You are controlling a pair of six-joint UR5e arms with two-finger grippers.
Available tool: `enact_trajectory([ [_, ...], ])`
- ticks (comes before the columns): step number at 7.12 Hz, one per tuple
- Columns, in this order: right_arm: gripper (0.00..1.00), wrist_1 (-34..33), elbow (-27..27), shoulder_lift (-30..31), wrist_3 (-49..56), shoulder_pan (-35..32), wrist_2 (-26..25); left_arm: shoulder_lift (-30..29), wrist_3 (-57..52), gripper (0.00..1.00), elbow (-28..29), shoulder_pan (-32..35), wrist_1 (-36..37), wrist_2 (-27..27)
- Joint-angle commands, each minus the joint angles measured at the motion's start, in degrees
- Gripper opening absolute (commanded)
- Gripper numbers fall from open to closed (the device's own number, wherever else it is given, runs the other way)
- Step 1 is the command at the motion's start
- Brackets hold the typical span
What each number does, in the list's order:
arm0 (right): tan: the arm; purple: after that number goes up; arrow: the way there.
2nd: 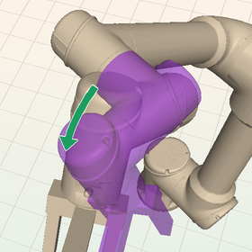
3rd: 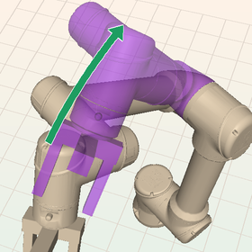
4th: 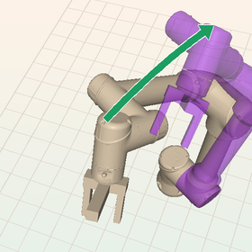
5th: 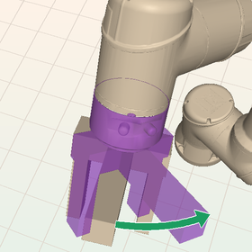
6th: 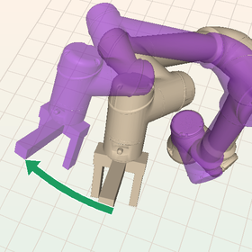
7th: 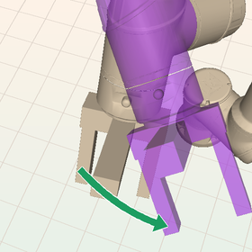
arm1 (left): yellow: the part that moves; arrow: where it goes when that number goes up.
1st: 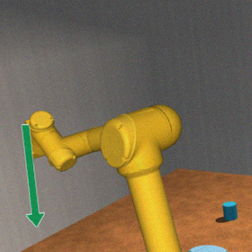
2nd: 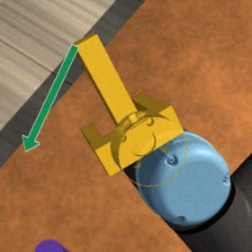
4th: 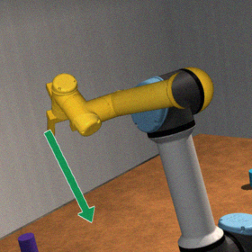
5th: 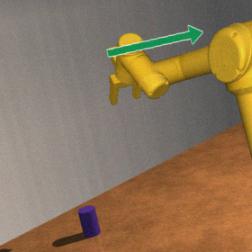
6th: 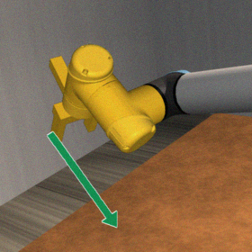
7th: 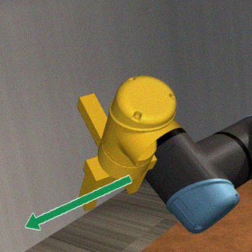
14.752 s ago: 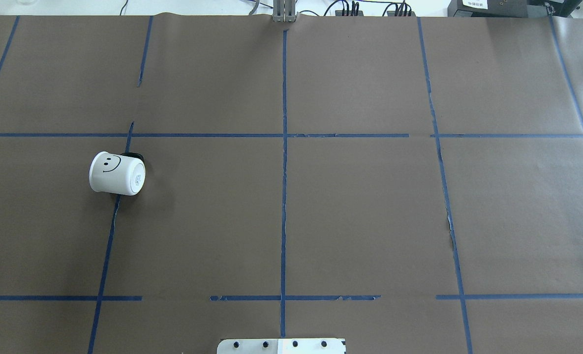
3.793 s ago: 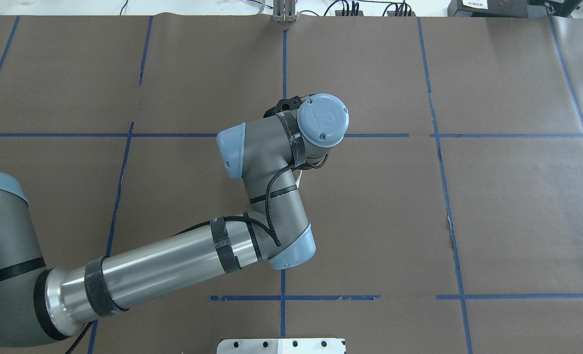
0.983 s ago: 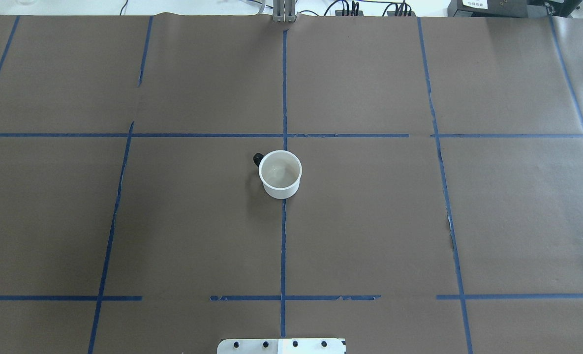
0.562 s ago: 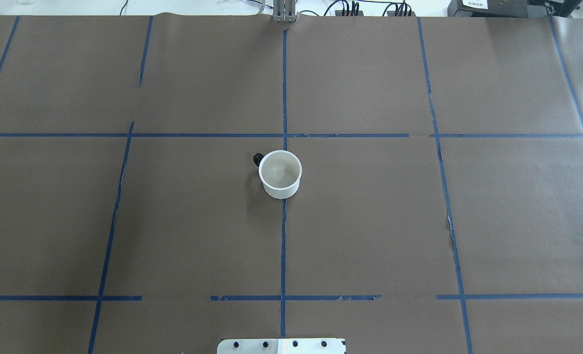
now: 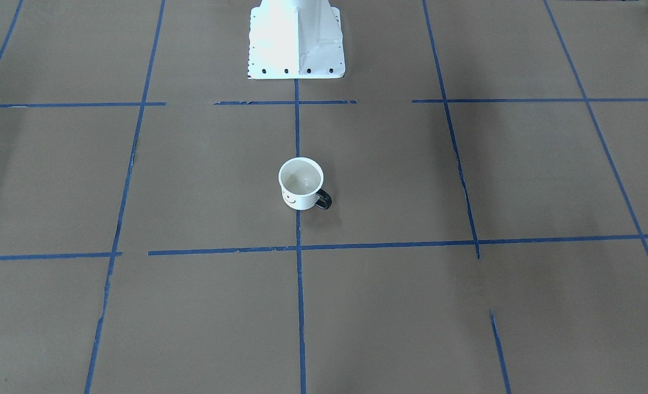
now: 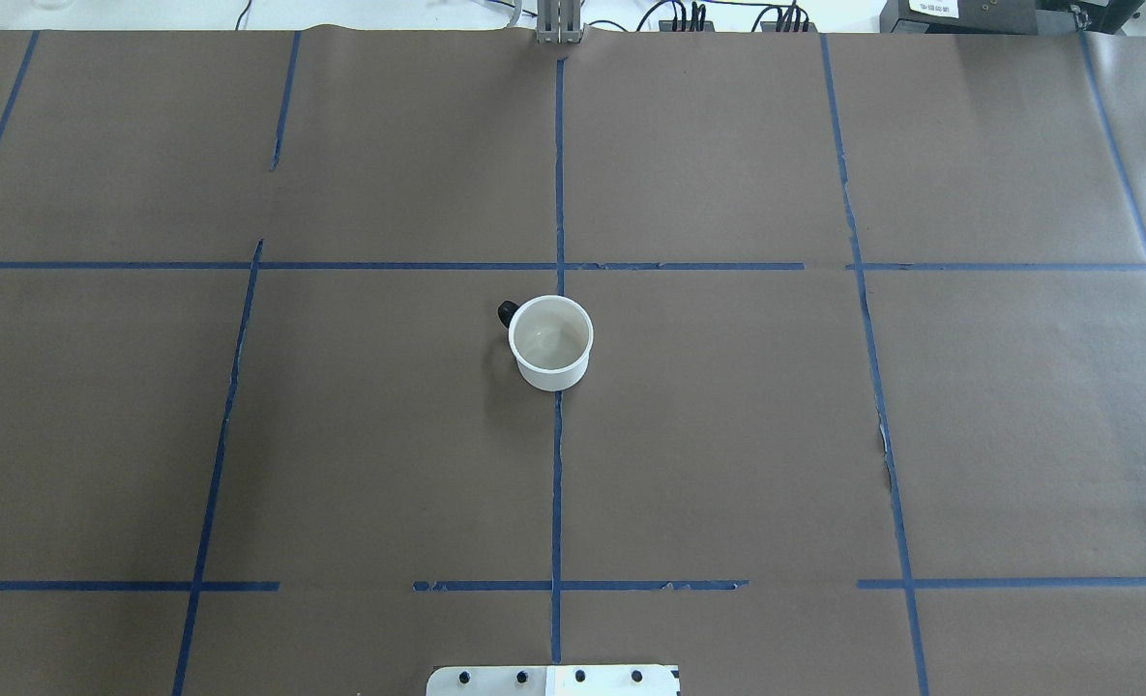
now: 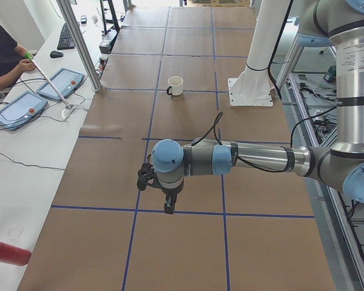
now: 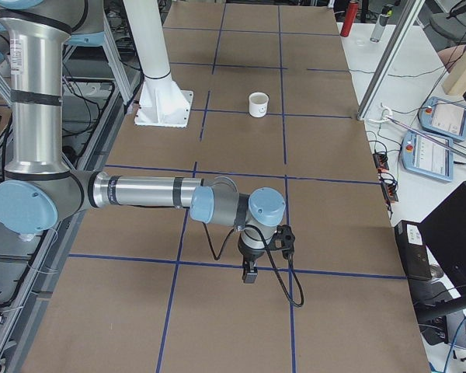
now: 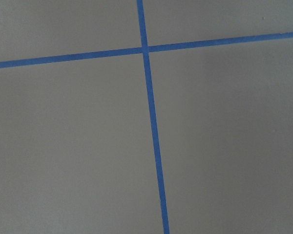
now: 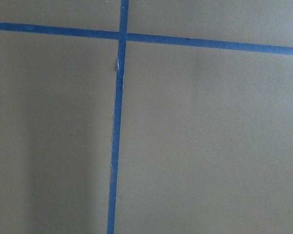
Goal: Flip mug
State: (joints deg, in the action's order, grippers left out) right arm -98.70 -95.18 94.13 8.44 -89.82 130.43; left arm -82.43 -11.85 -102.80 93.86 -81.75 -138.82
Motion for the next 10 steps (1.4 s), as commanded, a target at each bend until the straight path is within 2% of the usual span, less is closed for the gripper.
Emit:
enact_trajectory([
  [1, 1.0, 0.0, 0.1, 0.0, 0.0, 0.0, 0.0, -0.5, -0.1, 1.0, -0.6, 1.0, -1.2, 1.4],
  [7, 1.0, 0.0, 0.0, 0.0, 0.0, 0.0, 0.0, 0.3, 0.1, 1.0, 1.0, 1.1, -2.7, 1.3],
  [8, 1.0, 0.0, 0.0, 0.0, 0.0, 0.0, 0.0, -0.4, 0.1, 1.0, 0.4, 1.1, -4.5, 1.7],
  [10, 1.0, 0.0, 0.0, 0.0, 0.0, 0.0, 0.0, -2.6, -0.2, 1.0, -0.6, 1.0, -3.5, 1.9],
])
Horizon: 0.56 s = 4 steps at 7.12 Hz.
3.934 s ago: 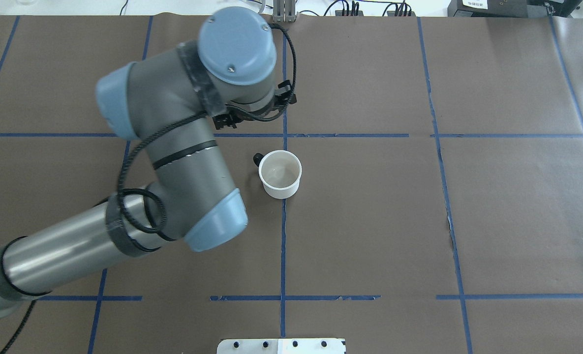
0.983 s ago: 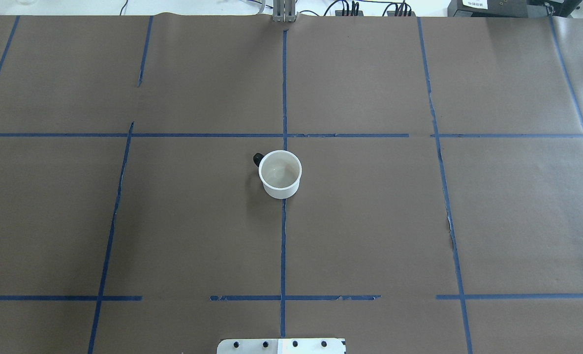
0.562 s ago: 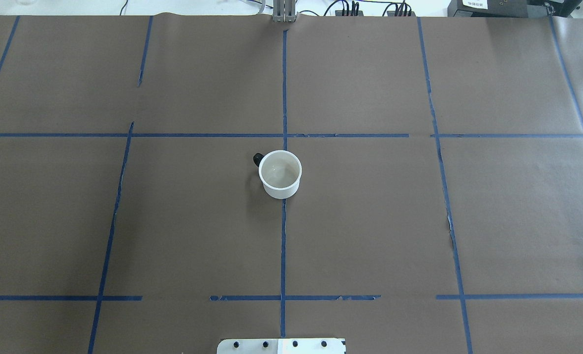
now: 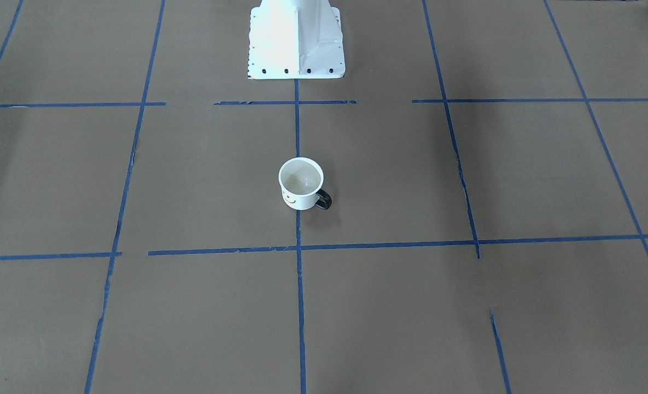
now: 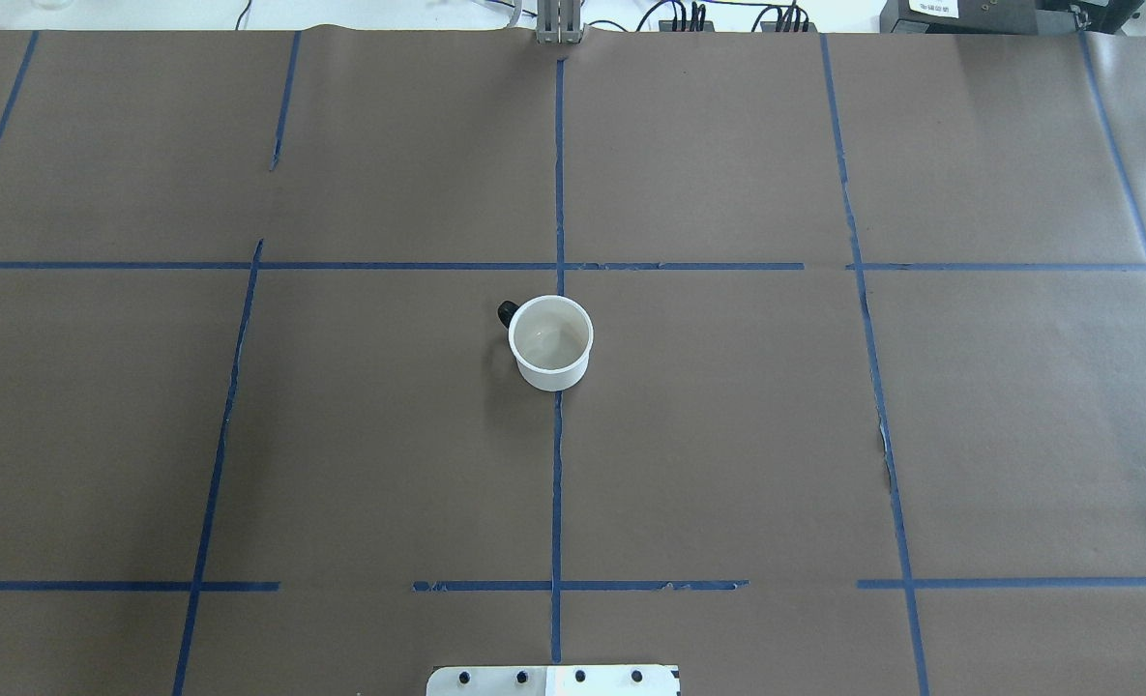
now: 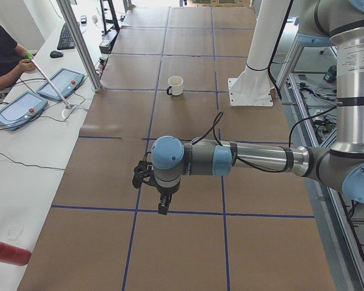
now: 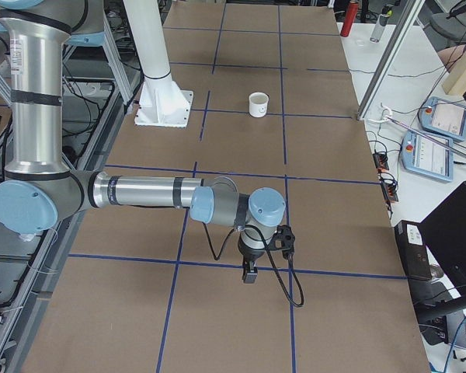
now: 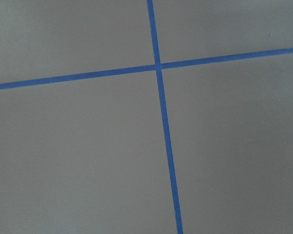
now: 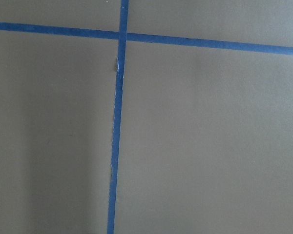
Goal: Flip mug
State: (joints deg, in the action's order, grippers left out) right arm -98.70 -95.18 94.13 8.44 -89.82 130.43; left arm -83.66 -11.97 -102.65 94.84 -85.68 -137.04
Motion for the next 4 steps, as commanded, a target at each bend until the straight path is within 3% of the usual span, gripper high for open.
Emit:
enact_trajectory([
  [1, 1.0, 0.0, 0.0, 0.0, 0.0, 0.0, 0.0, -1.5, 0.1, 1.0, 0.8, -0.3, 0.3, 0.1],
  [3, 1.0, 0.0, 0.0, 0.0, 0.0, 0.0, 0.0, -1.5, 2.0, 1.0, 3.0, -0.3, 0.3, -0.3],
  [4, 1.0, 0.0, 0.0, 0.0, 0.0, 0.0, 0.0, -1.8, 12.5, 1.0, 2.1, -0.3, 0.0, -0.1],
])
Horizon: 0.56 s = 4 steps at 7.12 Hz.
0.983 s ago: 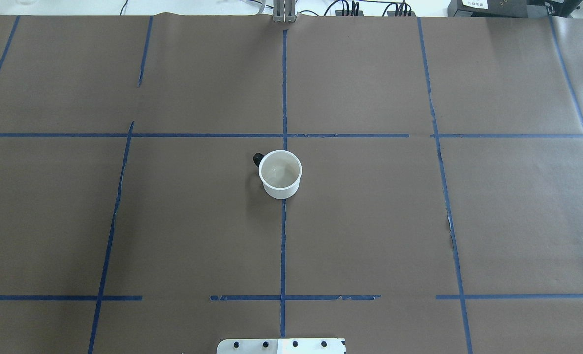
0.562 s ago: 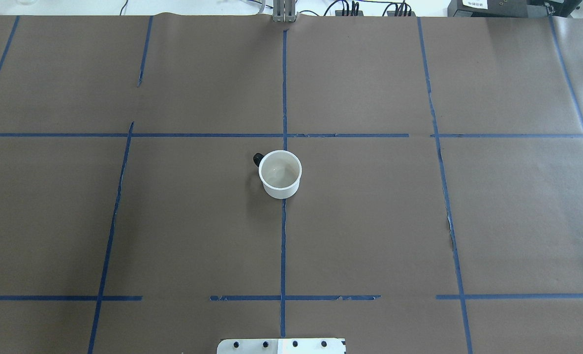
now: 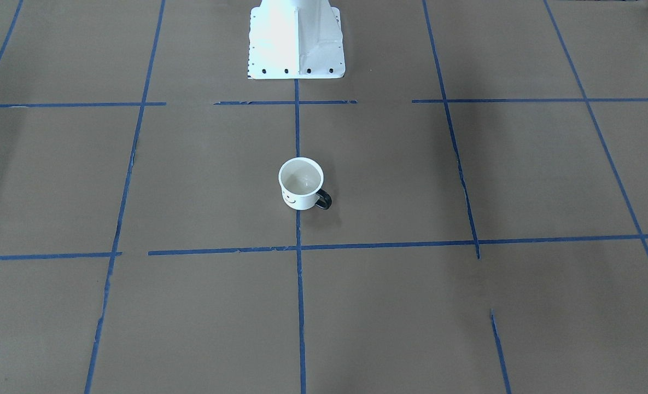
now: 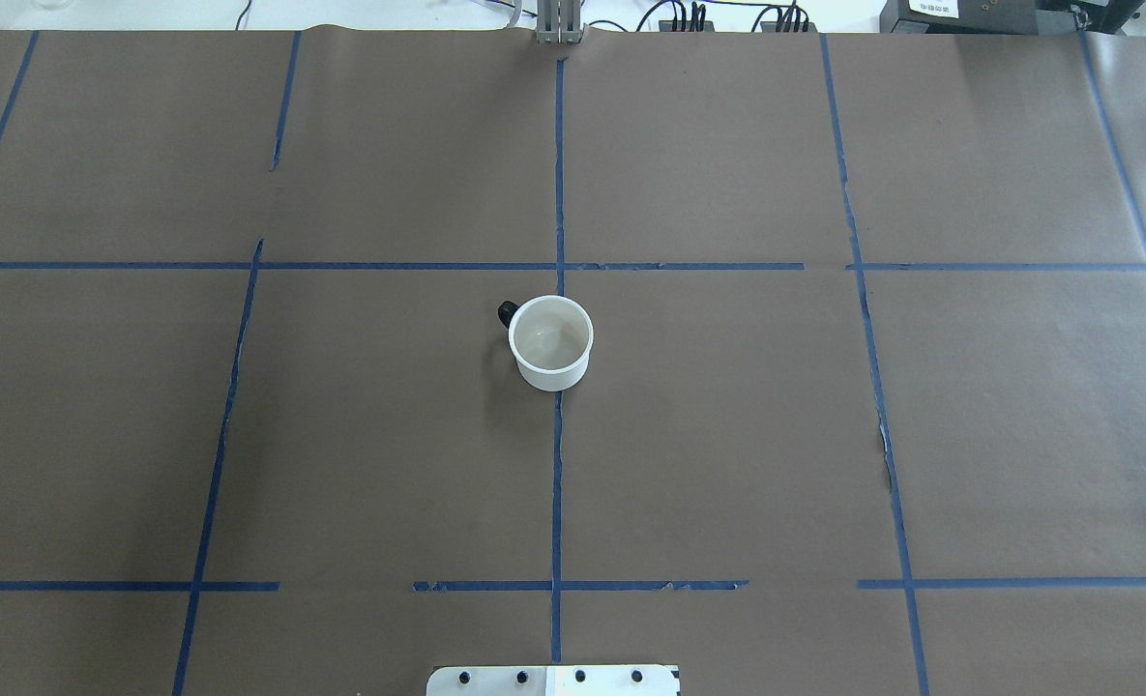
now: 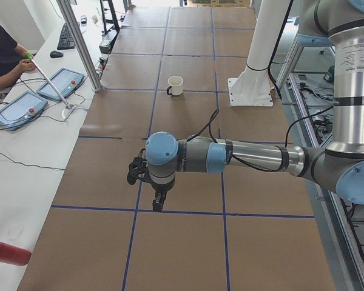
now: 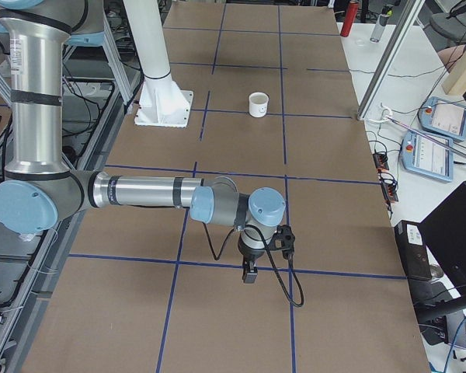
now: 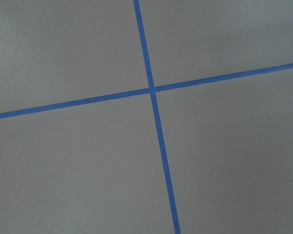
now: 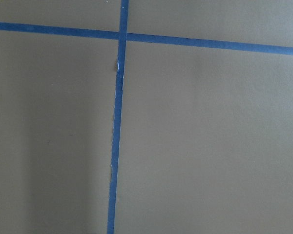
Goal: Flip mug
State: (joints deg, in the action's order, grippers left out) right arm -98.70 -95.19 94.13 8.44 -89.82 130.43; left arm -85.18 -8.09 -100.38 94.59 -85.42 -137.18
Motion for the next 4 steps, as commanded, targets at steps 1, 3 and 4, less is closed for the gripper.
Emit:
enact_trajectory([
  [1, 1.0, 0.0, 0.0, 0.0, 0.0, 0.0, 0.0, -0.1, 9.9, 1.0, 0.0, 0.0, -0.7, 0.2],
  [3, 1.0, 0.0, 0.0, 0.0, 0.0, 0.0, 0.0, 0.5, 9.9, 1.0, 0.3, 0.0, -3.3, 2.7],
  [4, 1.0, 0.0, 0.1, 0.0, 0.0, 0.0, 0.0, 0.5, 9.9, 1.0, 0.2, -0.1, -3.4, 6.5],
])
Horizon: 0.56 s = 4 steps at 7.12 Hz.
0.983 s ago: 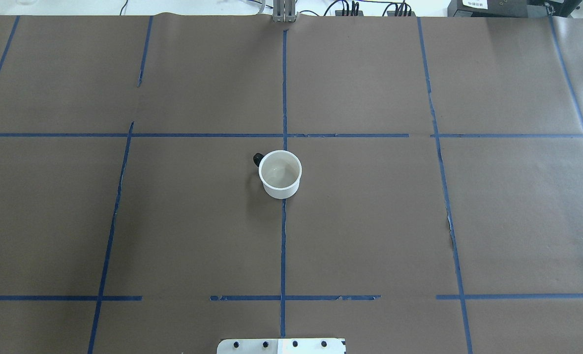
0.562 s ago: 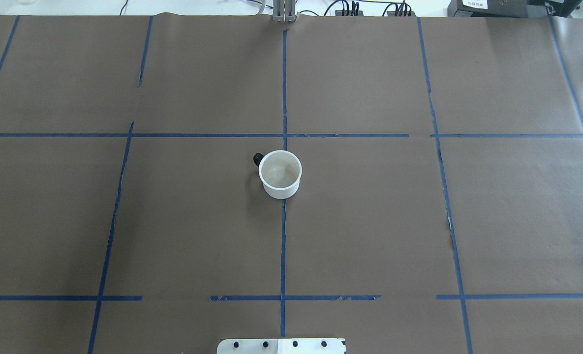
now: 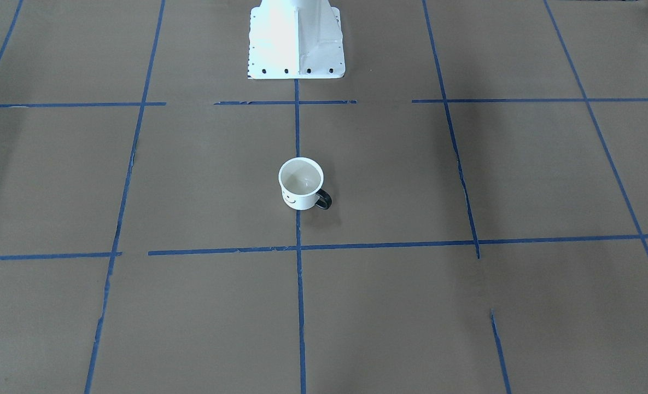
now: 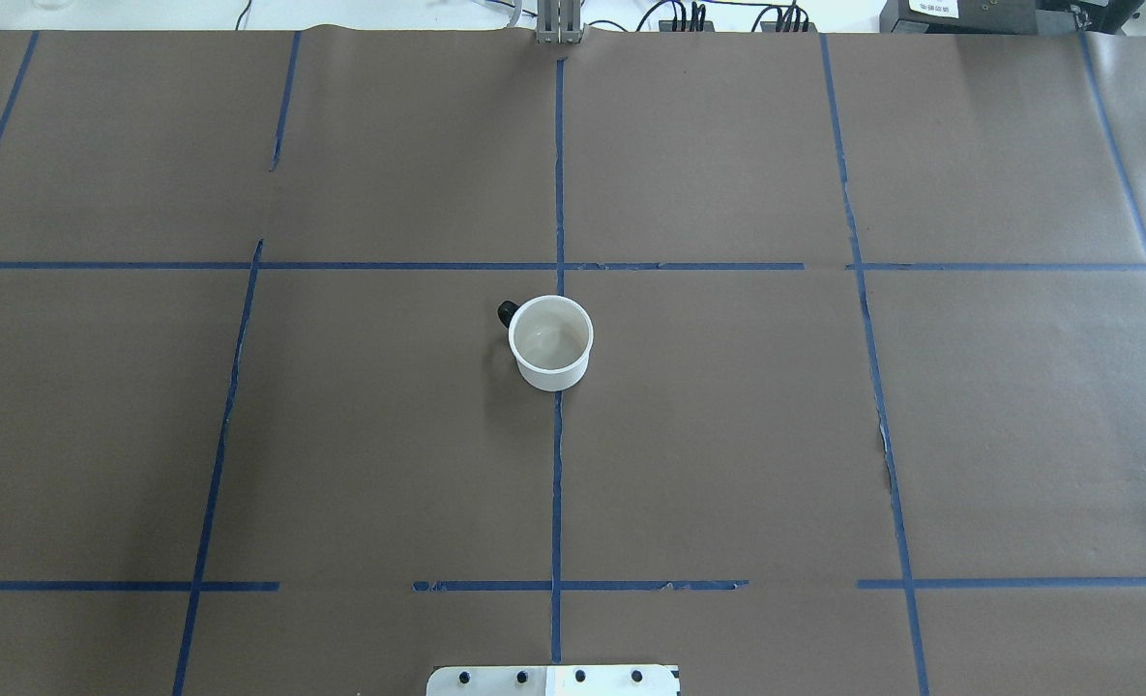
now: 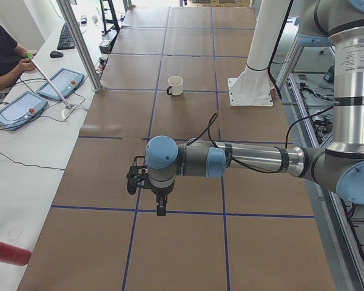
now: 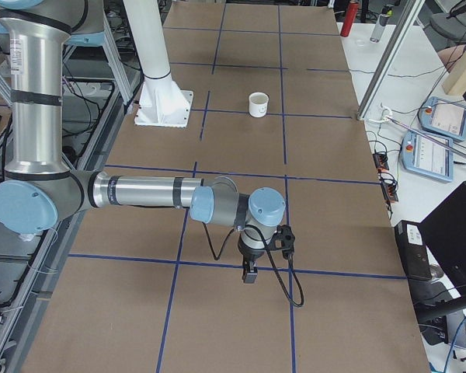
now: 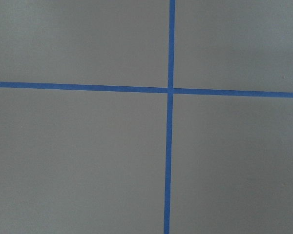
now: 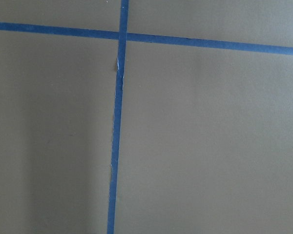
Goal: Flip mug
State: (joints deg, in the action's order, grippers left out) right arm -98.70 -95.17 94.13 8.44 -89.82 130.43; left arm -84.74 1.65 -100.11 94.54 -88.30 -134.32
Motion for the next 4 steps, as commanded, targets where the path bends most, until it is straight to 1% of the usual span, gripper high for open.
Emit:
enact_trajectory([
  [1, 1.0, 0.0, 0.0, 0.0, 0.0, 0.0, 0.0, 0.1, -0.2, 1.0, -0.5, -0.1, -0.4, 4.0],
  [4, 1.0, 0.0, 0.0, 0.0, 0.0, 0.0, 0.0, -0.3, -0.5, 1.0, -0.7, -0.9, 0.0, 3.4],
])
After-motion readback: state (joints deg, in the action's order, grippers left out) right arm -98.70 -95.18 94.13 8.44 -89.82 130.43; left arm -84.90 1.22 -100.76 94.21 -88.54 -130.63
